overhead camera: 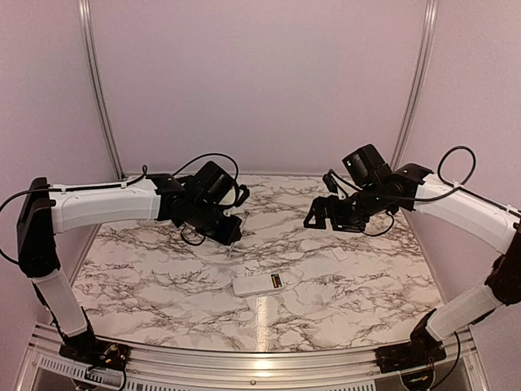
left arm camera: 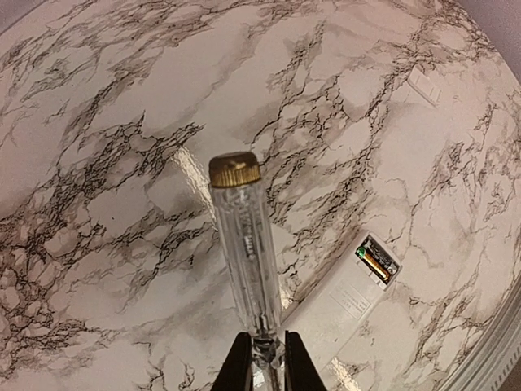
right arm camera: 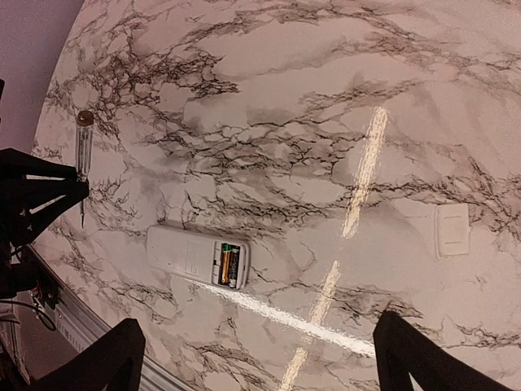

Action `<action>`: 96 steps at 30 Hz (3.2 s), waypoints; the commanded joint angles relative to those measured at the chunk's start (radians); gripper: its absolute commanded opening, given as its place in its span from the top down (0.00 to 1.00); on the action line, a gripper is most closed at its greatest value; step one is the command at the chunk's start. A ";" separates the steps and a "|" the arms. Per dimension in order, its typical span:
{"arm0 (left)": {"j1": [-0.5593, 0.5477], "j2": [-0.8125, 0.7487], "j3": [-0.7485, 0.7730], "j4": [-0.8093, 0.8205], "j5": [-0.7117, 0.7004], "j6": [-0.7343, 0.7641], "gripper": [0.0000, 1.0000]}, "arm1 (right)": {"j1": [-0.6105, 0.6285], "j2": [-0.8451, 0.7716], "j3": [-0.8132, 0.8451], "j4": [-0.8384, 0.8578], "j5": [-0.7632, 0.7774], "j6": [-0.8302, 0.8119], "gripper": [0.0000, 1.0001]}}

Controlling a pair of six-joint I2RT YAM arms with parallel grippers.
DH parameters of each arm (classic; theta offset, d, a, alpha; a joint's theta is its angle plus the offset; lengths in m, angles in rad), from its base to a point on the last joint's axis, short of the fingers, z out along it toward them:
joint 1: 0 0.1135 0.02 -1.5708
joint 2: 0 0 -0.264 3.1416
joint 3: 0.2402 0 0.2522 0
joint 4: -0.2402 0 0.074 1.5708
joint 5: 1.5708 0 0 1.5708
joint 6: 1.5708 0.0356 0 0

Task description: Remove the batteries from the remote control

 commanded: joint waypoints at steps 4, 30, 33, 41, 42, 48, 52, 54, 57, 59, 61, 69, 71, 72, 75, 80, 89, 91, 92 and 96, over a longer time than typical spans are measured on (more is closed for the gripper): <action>0.003 0.015 0.108 -0.016 -0.019 0.014 1.00 | -0.005 -0.024 0.077 -0.030 -0.006 0.027 0.03; -0.062 -0.030 0.297 -0.045 0.095 0.369 1.00 | -0.005 -0.072 0.277 -0.065 -0.260 0.259 0.03; -0.096 -0.043 0.278 -0.039 0.083 0.439 1.00 | -0.005 -0.082 0.238 -0.029 -0.320 0.329 0.04; -0.160 -0.083 0.205 0.033 0.095 0.579 1.00 | -0.005 -0.137 0.059 0.166 -0.438 0.511 0.07; -0.164 -0.086 0.199 0.044 0.095 0.589 1.00 | -0.005 -0.139 0.048 0.165 -0.440 0.513 0.08; -0.174 -0.077 0.207 0.059 0.104 0.615 1.00 | -0.005 -0.142 0.012 0.143 -0.453 0.521 0.12; -0.192 -0.074 0.210 0.056 0.087 0.647 1.00 | -0.005 -0.144 -0.009 0.180 -0.485 0.557 0.12; -0.200 -0.073 0.212 0.054 0.071 0.664 1.00 | -0.004 -0.141 -0.012 0.200 -0.495 0.575 0.12; -0.209 -0.069 0.220 0.050 0.053 0.692 1.00 | 0.002 -0.131 -0.011 0.210 -0.503 0.588 0.12; -0.212 -0.064 0.224 0.046 0.047 0.713 1.00 | 0.007 -0.121 -0.012 0.211 -0.508 0.590 0.13; -0.215 -0.060 0.226 0.048 0.041 0.723 1.00 | 0.016 -0.110 -0.012 0.211 -0.513 0.590 0.14; -0.233 -0.044 0.231 0.056 -0.010 0.747 1.00 | 0.061 -0.077 -0.016 0.246 -0.534 0.610 0.17; -0.239 -0.042 0.227 0.061 -0.027 0.752 1.00 | 0.068 -0.072 -0.020 0.253 -0.535 0.614 0.18; -0.242 -0.042 0.224 0.065 -0.035 0.757 1.00 | 0.072 -0.067 -0.021 0.256 -0.536 0.617 0.19; -0.252 -0.037 0.221 0.074 -0.064 0.769 1.00 | 0.080 -0.064 -0.031 0.268 -0.530 0.634 0.24; -0.261 -0.031 0.222 0.087 -0.079 0.777 1.00 | 0.099 -0.066 -0.060 0.289 -0.506 0.671 0.34; -0.285 -0.011 0.222 0.097 -0.092 0.796 1.00 | 0.101 -0.073 -0.088 0.301 -0.477 0.693 0.50; -0.290 -0.007 0.224 0.096 -0.097 0.804 1.00 | 0.101 -0.068 -0.084 0.297 -0.478 0.689 0.51; -0.291 -0.005 0.225 0.097 -0.101 0.807 1.00 | 0.101 -0.067 -0.083 0.296 -0.478 0.688 0.51; -0.298 -0.001 0.230 0.097 -0.108 0.816 1.00 | 0.100 -0.062 -0.073 0.286 -0.476 0.682 0.55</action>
